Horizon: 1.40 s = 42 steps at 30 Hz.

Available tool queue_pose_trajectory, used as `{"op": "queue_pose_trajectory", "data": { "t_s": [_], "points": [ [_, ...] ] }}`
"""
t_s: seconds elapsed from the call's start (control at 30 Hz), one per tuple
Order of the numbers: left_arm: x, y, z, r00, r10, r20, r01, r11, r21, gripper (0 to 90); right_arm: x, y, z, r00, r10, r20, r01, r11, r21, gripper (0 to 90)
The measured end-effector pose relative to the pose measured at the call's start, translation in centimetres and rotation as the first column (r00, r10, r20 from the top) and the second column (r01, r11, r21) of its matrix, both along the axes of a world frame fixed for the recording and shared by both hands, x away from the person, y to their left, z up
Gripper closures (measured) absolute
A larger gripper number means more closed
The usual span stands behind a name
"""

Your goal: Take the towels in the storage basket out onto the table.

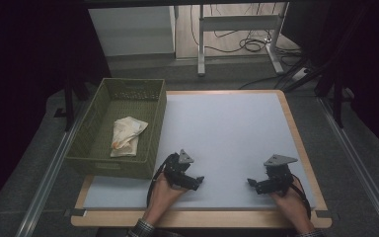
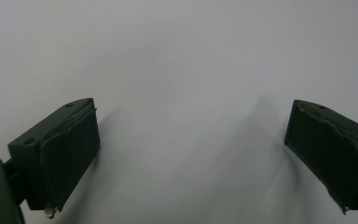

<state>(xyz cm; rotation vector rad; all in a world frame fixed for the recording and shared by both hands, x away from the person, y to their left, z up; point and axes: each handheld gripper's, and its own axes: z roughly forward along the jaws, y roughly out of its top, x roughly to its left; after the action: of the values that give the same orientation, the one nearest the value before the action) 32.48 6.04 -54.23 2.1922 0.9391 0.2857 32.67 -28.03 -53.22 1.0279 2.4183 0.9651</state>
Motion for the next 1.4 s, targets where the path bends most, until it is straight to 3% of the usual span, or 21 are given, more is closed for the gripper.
{"op": "queue_pose_trajectory", "data": {
  "t_s": [0.23,0.63,1.4],
  "points": [
    [0.1,-0.4,1.4,0.9996,-0.018,0.020,0.018,0.9997,-0.016,3.1,0.0,0.0,0.0,1.0000,0.000,0.000,0.000,1.0000,0.000,2.0],
    [0.8,-0.7,3.5,0.9986,-0.052,0.005,0.052,0.9983,-0.027,2.7,0.0,0.0,0.0,1.0000,0.000,0.001,0.000,1.0000,0.000,2.0],
    [3.9,-0.4,10.0,0.9962,-0.081,0.031,0.082,0.9959,-0.037,2.0,0.0,0.0,0.0,1.0000,0.001,0.000,-0.001,1.0000,0.000,2.1]
  ]
}}
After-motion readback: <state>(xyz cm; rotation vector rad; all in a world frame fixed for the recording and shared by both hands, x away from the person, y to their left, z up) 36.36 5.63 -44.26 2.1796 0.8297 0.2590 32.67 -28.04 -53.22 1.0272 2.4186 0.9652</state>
